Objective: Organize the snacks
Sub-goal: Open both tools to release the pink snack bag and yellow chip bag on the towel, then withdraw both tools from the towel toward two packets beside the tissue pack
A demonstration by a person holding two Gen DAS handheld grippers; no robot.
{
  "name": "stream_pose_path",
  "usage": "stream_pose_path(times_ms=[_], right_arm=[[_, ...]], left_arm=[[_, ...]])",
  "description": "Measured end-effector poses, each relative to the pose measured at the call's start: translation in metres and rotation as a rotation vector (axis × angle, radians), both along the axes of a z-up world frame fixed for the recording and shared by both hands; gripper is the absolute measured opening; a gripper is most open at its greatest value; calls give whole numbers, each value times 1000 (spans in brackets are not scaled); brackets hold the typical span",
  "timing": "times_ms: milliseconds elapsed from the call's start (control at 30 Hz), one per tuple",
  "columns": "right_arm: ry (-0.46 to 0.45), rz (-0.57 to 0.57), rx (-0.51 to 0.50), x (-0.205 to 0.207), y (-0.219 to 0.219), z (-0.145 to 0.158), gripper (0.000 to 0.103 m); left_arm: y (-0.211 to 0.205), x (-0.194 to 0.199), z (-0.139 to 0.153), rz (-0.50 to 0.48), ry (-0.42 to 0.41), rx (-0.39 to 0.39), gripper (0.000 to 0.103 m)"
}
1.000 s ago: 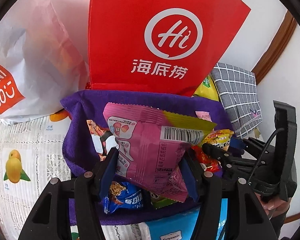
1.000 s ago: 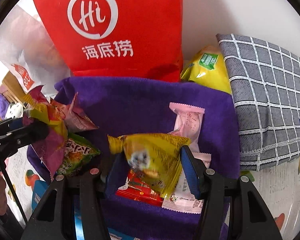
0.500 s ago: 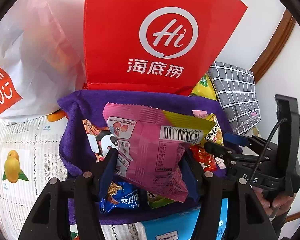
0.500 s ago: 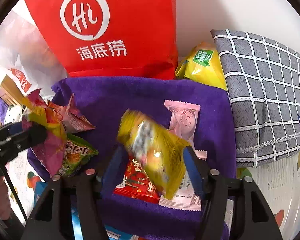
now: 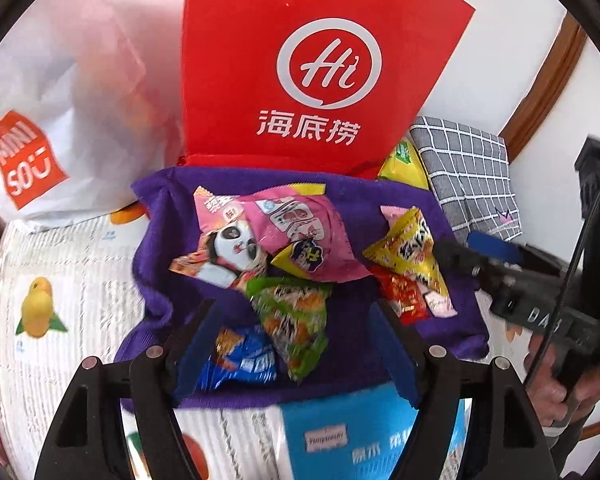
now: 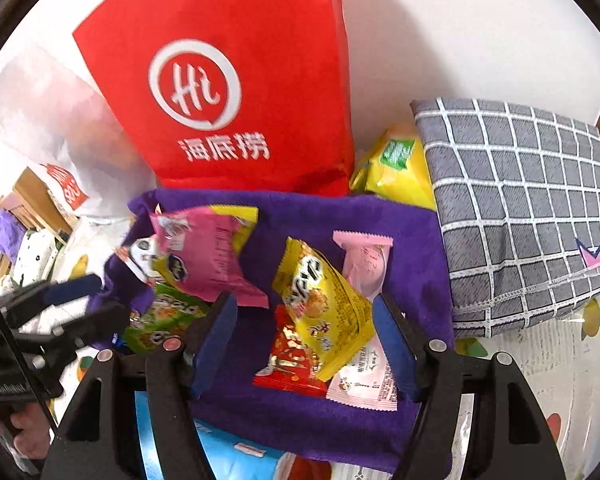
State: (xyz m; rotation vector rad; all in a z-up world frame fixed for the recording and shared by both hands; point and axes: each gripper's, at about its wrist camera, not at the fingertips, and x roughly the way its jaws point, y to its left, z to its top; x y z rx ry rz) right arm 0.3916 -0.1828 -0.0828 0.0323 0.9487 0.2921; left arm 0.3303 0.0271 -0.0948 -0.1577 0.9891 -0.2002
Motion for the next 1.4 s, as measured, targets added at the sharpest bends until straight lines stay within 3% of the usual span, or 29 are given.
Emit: stream_pose_path(times_ms=[267, 433, 667, 800, 1100, 1233, 1400], right_arm=[[-119, 32, -30, -37, 19, 32, 70], [-111, 11, 27, -68, 16, 35, 70], [-126, -79, 18, -129, 0, 30, 70], [-78, -103, 70, -159, -12, 20, 70], [19, -90, 68, -219, -12, -26, 69], [75, -82, 82, -245, -8, -49, 58], [109, -86, 130, -266, -3, -65, 52]], left_arm=[[12, -55, 16, 16, -56, 38, 74], [23, -91, 26, 37, -100, 18, 74], [31, -136, 25, 46, -118, -4, 74], [32, -158, 18, 47, -107, -5, 74], [33, -186, -5, 46, -68, -28, 74], [33, -192, -11, 44, -57, -34, 74], [26, -197, -16, 32, -54, -52, 74]])
